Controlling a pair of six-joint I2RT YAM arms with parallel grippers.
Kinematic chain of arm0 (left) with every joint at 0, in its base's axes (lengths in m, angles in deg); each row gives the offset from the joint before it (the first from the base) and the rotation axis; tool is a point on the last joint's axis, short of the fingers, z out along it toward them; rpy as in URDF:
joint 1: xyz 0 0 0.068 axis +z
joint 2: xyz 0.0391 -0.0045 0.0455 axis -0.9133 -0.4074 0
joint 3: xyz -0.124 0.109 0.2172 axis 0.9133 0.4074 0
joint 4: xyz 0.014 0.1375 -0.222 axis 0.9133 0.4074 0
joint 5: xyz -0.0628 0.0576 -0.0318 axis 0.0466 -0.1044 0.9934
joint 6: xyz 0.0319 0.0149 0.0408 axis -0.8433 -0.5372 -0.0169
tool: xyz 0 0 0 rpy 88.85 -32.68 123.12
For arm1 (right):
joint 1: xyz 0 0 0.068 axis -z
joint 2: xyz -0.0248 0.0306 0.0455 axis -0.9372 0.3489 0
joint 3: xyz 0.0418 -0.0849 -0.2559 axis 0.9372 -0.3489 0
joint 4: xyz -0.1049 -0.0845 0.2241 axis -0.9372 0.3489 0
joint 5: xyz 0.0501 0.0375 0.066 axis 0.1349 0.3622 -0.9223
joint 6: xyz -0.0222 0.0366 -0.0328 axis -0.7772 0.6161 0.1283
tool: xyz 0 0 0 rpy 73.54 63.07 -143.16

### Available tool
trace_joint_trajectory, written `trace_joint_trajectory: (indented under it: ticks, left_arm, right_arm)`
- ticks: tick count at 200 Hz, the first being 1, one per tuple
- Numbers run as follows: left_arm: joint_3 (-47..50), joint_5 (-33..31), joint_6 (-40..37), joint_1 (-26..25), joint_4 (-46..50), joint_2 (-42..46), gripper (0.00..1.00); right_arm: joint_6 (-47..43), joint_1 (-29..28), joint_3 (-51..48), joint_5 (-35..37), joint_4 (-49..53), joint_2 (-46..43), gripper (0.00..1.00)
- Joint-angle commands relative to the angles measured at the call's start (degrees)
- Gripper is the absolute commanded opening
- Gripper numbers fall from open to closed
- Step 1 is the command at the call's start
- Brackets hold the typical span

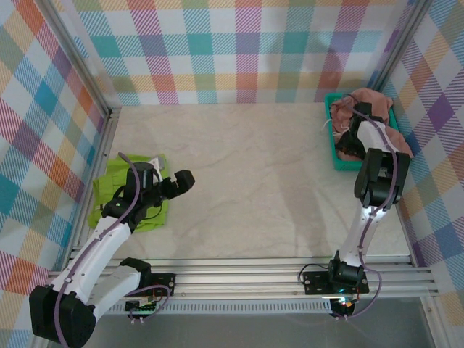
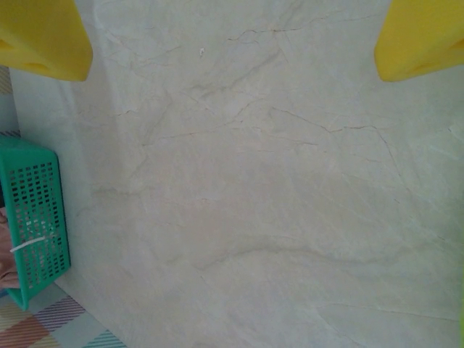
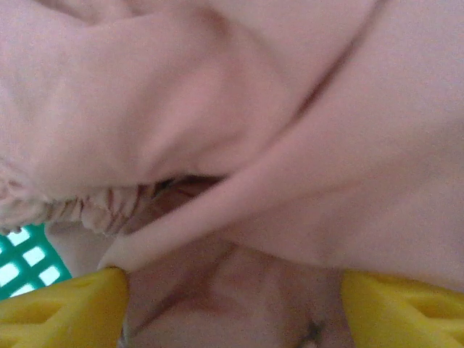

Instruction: Fold and stack the shorts

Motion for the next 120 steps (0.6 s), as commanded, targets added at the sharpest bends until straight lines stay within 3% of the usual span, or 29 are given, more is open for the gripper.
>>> trace_joint_trajectory:
  ticks: [1, 28, 48, 57, 120]
  left_arm:
    - [0.6, -0.8, -0.9, -0.6, -1.3, 0.1, 1.00]
    - [0.7, -1.1, -0.5, -0.6, -1.6, 0.2, 1.00]
    - [0.6, -1.2, -0.3, -0.6, -1.8, 0.2, 1.00]
    - [0.5, -1.3, -0.3, -0.6, -1.8, 0.2, 1.00]
    - [1.1, -1.8, 0.4, -0.7, -2.1, 1.5, 1.00]
  right_arm:
    - [0.2, 0.0, 1.4, -2.0, 1.6, 1.1, 0.63]
    - [1.6, 0.1, 0.6, -4.5, 0.1, -1.0, 0.24]
    - [3.4, 0.1, -2.2, -6.7, -3.2, -5.9, 0.04]
    - [4.6, 0.1, -3.8, -7.9, -4.9, -8.6, 0.00]
    - [13.7, -0.5, -20.3, -16.0, -23.5, -30.1, 0.00]
